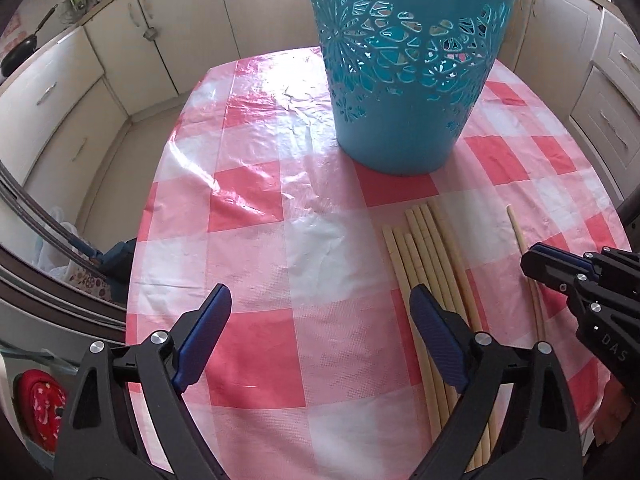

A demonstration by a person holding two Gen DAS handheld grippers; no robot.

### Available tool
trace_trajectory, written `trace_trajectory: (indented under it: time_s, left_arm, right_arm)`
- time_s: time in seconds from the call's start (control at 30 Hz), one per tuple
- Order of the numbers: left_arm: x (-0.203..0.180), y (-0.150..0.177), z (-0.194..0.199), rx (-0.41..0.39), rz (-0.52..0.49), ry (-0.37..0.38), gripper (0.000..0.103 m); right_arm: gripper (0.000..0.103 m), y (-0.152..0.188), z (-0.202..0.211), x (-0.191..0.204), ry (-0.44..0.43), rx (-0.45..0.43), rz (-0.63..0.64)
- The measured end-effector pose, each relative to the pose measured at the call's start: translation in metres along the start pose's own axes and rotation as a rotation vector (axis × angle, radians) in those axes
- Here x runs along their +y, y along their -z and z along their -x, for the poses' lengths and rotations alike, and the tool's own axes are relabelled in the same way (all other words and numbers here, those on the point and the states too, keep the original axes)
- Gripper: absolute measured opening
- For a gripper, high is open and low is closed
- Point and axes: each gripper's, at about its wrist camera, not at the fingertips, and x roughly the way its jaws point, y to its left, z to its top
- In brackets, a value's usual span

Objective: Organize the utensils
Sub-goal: 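Reach the left tool to the chopsticks and grasp one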

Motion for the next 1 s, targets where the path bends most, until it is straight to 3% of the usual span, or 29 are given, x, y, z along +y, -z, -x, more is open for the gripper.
trace_trajectory:
  time_s: [0.23,0.4,0.93,1.0]
  left_arm:
    - [-0.007,0.0014,-0.0017,0.008,-0.015,-0.009,0.084]
    - [-0.0028,0.0,-0.003,0.022,0.007,0.031,0.072]
    - [-0.0072,-0.0004,-0.0068,0.053,0.012,0.049,0.062]
    - [-0.0092,-0.0012,-0.0056,0.049,0.006,0.067,0.047]
  right_arm:
    - [0.009,-0.0021,-0.0004,-0.0029,-0.017,0.001,-0.008]
    - [0.009,-0.0028,-0.0023,-0.0027,-0.015,-0.011,-0.012]
    - [0.01,-0.0055,-0.0026,-0.0061,-0.015,-0.025,-0.023]
    - [0.01,-0.0058,-0.0027,-0.0049,-0.01,-0.026,-0.014]
